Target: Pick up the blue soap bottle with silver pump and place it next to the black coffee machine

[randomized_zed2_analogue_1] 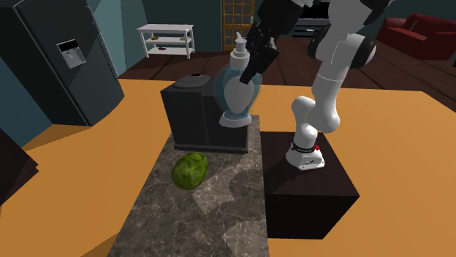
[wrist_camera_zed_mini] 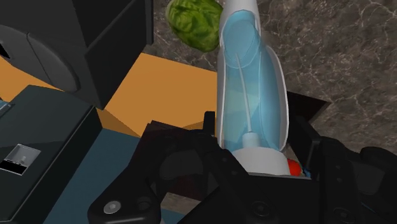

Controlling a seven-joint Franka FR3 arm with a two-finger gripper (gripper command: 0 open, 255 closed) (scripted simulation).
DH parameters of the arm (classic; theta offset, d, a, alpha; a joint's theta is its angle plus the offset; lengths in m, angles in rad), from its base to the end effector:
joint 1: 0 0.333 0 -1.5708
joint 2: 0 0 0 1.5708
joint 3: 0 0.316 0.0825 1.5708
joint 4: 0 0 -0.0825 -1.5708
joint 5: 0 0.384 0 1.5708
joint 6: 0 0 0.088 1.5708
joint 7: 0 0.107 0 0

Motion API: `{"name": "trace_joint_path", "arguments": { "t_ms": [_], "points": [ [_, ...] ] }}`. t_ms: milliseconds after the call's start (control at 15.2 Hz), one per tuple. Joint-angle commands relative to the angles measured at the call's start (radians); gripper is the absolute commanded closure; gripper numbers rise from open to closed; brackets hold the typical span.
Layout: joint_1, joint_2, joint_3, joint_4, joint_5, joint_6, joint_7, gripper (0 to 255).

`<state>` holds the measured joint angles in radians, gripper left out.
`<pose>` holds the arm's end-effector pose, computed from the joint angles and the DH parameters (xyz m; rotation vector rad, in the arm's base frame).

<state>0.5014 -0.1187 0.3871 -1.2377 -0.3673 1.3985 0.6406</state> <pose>0.3130 0.3497 0.8245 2.9535 0.2036 0.7073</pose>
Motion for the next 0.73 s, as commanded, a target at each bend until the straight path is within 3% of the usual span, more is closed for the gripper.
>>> {"name": "trace_joint_path", "arguments": {
  "t_ms": [0, 264, 660],
  "points": [
    [-0.02, -0.079, -0.042, -0.081, 0.042, 0.026, -0.044, 255],
    [-0.037, -0.221, -0.13, -0.23, 0.095, 0.067, -0.132, 255],
    [-0.042, -0.39, -0.254, -0.388, 0.122, 0.093, -0.257, 255]
  ]
}}
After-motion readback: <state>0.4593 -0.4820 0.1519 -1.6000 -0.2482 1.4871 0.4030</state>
